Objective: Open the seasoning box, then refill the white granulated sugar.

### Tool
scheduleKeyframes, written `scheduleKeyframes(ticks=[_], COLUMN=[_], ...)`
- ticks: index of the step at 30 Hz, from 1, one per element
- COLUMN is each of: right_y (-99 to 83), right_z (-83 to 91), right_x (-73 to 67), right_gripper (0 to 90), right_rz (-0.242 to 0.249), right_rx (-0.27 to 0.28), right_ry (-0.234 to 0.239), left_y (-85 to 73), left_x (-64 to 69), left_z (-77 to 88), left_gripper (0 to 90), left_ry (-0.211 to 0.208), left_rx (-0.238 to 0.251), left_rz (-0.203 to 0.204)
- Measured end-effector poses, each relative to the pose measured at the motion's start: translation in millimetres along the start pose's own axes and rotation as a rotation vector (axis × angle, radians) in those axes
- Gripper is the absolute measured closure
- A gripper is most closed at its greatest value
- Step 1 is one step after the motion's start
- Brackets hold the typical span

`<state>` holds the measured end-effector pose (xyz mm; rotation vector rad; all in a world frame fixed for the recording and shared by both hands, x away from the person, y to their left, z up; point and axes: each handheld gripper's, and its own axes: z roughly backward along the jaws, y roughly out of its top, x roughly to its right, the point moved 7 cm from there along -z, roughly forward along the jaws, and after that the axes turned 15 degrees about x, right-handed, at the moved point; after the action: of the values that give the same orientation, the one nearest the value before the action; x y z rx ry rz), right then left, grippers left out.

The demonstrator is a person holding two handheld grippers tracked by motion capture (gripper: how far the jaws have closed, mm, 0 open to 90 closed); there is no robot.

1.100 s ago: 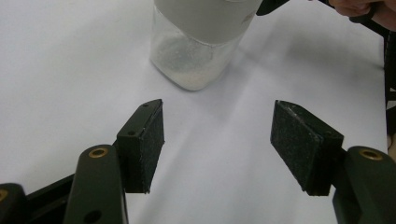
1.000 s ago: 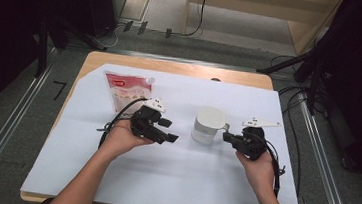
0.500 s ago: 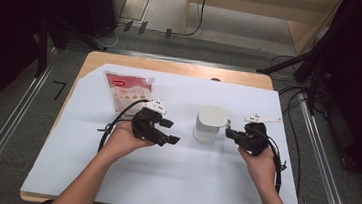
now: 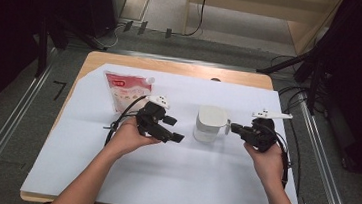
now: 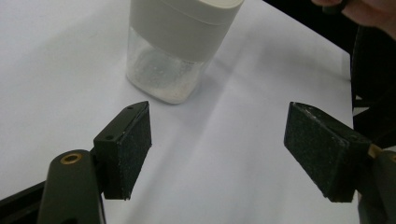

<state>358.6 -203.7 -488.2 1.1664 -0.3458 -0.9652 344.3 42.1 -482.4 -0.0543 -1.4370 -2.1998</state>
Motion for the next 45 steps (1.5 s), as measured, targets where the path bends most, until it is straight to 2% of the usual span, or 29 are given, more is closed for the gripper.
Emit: scheduleKeyframes(ticks=[6,10,14,16,19,21,22,24,26,30,35,36,39,45], right_y=[9.0,6.9,5.7,5.3,4.3,3.5,3.3,3.1,2.0,0.7,1.3,1.2,1.2,1.4], right_z=[-2.9,-12.5,-16.4,-17.4,-19.3,-20.9,-21.1,-21.3,-21.5,-23.0,-23.5,-23.6,-24.1,-24.5], right_x=[15.3,21.9,21.9,20.8,19.8,18.5,18.6,19.0,20.0,21.1,21.2,21.3,21.8,22.0], right_gripper=[90.0,90.0,90.0,90.0,90.0,90.0,90.0,90.0,90.0,90.0,90.0,90.0,90.0,90.0], right_rz=[-0.010,-0.026,-0.024,-0.025,-0.016,-0.017,-0.013,-0.011,-0.012,-0.018,-0.020,-0.026,-0.022,-0.021], right_rx=[-0.021,-0.054,-0.062,-0.064,-0.068,-0.070,-0.072,-0.071,-0.077,-0.078,-0.074,-0.075,-0.074,-0.072], right_ry=[-0.017,-0.015,-0.009,-0.007,0.000,0.000,-0.006,-0.004,-0.010,-0.018,-0.020,-0.019,-0.020,-0.022], left_y=[12.4,20.3,29.6,32.7,36.5,38.1,39.0,39.8,39.8,36.0,31.0,30.4,31.7,31.4], left_x=[1.4,-3.1,-8.1,-10.6,-12.4,-14.6,-14.1,-15.5,-16.6,-21.6,-26.0,-27.2,-27.2,-29.2], left_z=[-10.2,-15.9,-20.7,-22.1,-25.8,-27.0,-28.6,-30.8,-33.1,-38.6,-46.9,-48.2,-53.5,-60.5], left_gripper=[22.5,23.7,22.8,22.0,19.8,18.2,17.5,15.9,15.5,15.4,14.5,14.5,14.3,14.3], left_ry=[-0.027,-0.044,-0.060,-0.057,-0.078,-0.082,-0.091,-0.087,-0.100,-0.100,-0.095,-0.098,-0.099,-0.097], left_rx=[-0.041,-0.048,-0.030,-0.035,-0.037,-0.037,-0.030,-0.045,-0.038,-0.042,-0.071,-0.089,-0.098,-0.096], left_rz=[-0.045,-0.034,-0.007,-0.028,-0.027,-0.057,-0.049,-0.069,-0.054,-0.083,-0.045,-0.054,-0.063,-0.074])
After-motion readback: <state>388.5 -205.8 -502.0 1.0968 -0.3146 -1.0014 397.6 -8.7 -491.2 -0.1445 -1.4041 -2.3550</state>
